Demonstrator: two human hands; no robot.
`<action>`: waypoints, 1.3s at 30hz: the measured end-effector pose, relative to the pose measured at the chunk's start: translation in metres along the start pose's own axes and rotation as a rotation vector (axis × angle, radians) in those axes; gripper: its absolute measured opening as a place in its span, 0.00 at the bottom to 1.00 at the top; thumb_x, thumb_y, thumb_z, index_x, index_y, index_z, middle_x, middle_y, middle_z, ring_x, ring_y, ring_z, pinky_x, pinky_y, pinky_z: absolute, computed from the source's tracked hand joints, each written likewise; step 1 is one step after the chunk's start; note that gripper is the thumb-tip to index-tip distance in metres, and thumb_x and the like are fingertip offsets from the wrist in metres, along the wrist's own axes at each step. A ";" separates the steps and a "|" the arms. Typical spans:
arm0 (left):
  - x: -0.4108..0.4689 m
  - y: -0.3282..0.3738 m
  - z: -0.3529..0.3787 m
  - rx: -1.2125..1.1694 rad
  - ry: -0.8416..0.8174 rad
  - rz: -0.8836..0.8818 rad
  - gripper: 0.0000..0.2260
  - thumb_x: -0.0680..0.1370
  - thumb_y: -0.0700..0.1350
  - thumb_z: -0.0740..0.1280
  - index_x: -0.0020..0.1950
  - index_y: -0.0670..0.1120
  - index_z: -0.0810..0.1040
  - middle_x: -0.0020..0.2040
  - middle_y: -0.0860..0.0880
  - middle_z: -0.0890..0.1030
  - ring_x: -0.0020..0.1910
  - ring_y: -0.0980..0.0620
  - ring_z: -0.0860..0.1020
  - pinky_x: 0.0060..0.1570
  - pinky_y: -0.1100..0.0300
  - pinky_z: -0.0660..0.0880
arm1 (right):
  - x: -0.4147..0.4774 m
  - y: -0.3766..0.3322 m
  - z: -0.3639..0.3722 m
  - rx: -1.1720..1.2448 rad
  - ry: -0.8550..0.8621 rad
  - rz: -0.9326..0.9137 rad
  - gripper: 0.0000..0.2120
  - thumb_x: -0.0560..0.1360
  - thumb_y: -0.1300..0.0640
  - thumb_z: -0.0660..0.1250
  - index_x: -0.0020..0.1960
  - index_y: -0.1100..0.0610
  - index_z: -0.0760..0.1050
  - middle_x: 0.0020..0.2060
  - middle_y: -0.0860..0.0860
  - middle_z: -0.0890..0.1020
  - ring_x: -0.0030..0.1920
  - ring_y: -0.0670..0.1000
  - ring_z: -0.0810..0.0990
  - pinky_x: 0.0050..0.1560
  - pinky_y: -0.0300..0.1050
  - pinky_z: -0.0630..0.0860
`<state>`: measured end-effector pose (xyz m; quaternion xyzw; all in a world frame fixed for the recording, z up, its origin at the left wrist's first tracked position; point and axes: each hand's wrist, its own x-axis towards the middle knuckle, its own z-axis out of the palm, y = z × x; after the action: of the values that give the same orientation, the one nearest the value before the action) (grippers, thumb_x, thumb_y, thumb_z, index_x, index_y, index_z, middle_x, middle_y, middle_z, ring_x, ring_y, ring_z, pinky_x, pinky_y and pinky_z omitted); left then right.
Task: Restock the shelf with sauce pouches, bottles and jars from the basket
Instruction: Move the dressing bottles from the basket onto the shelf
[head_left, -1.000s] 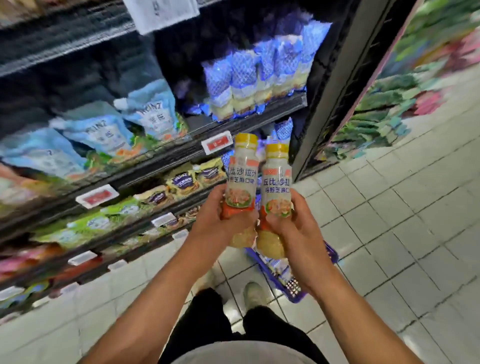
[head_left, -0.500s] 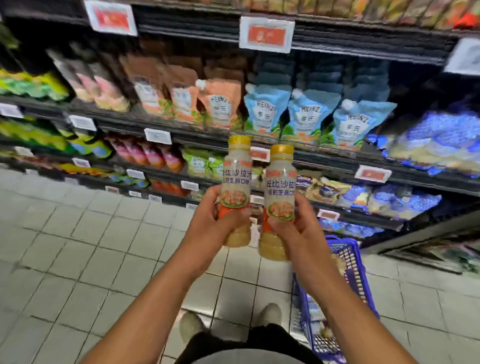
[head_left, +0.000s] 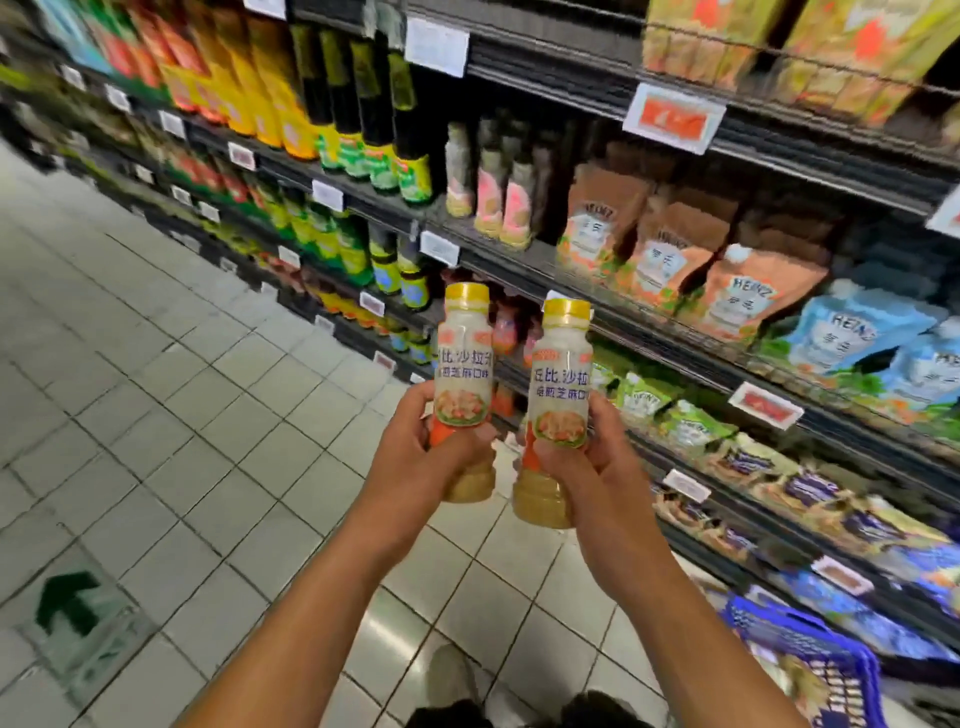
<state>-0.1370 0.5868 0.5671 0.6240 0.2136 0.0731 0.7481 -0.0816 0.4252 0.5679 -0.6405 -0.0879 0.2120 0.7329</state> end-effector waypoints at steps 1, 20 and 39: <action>0.001 0.003 -0.013 -0.008 0.017 0.005 0.17 0.68 0.48 0.74 0.55 0.56 0.77 0.48 0.46 0.85 0.45 0.46 0.85 0.42 0.53 0.82 | 0.005 0.000 0.013 -0.006 -0.021 0.001 0.25 0.68 0.51 0.73 0.62 0.36 0.74 0.51 0.47 0.85 0.50 0.55 0.85 0.45 0.48 0.82; 0.141 0.071 -0.111 -0.089 0.112 0.108 0.21 0.63 0.52 0.75 0.55 0.56 0.78 0.51 0.43 0.84 0.47 0.45 0.83 0.45 0.49 0.82 | 0.172 -0.030 0.118 -0.031 -0.130 -0.065 0.27 0.67 0.48 0.71 0.65 0.40 0.73 0.55 0.48 0.85 0.53 0.53 0.84 0.46 0.47 0.81; 0.347 0.203 -0.099 -0.151 -0.180 0.281 0.21 0.65 0.51 0.74 0.56 0.49 0.78 0.46 0.46 0.84 0.42 0.50 0.82 0.36 0.58 0.79 | 0.344 -0.136 0.133 0.018 0.031 -0.215 0.29 0.63 0.50 0.72 0.64 0.44 0.74 0.47 0.55 0.86 0.41 0.57 0.83 0.40 0.60 0.80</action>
<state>0.1659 0.8488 0.6708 0.5940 0.0502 0.1365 0.7912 0.2000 0.6790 0.6731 -0.6240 -0.1426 0.1231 0.7583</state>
